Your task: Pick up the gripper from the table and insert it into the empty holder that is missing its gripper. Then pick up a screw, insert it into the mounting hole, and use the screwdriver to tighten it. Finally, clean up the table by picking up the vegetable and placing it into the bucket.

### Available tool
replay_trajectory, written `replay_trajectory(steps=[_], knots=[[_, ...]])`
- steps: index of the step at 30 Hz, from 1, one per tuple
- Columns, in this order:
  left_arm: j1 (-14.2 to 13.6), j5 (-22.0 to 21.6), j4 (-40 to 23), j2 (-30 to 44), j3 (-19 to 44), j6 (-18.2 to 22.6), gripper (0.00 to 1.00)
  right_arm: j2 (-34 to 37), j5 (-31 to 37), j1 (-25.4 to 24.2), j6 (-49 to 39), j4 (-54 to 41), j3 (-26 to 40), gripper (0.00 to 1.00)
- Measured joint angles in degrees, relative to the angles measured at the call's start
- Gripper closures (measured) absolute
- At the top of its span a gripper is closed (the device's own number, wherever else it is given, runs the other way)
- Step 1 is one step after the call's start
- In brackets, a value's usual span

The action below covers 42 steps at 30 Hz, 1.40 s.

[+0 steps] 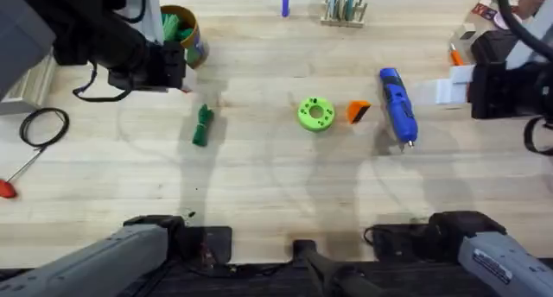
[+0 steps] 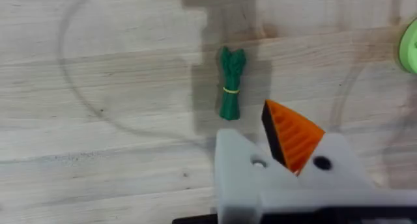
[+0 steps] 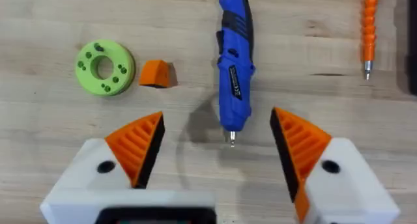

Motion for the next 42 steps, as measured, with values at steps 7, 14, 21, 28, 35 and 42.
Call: replay_trajectory(steps=[7, 14, 21, 28, 35, 42], knots=[[0.0, -0.1, 0.0, -0.3, 0.0, 0.1, 0.915, 0.0, 0.0, 0.0, 0.0, 0.0, 0.0, 0.011], [0.0, -0.1, 0.0, -0.3, 0.0, -0.2, 0.023, 0.0, 0.0, 0.0, 0.0, 0.0, 0.0, 0.01], [0.0, -0.1, 0.0, -0.5, 0.0, -0.2, 0.015, 0.0, 0.0, 0.0, 0.0, 0.0, 0.0, 0.01], [0.0, 1.5, -1.0, -8.2, 0.1, -0.3, 0.014, 0.0, 0.0, 0.0, 0.0, 0.0, 0.0, 0.01], [0.0, 4.5, -3.2, -23.2, 0.4, -0.2, 0.014, 0.0, 0.0, 0.0, 0.0, 0.0, 0.0, 0.01], [0.0, 4.5, -8.8, -34.8, 1.1, -0.2, 0.014, 0.0, 0.0, 0.0, 0.0, 0.0, 0.0, 0.01]])
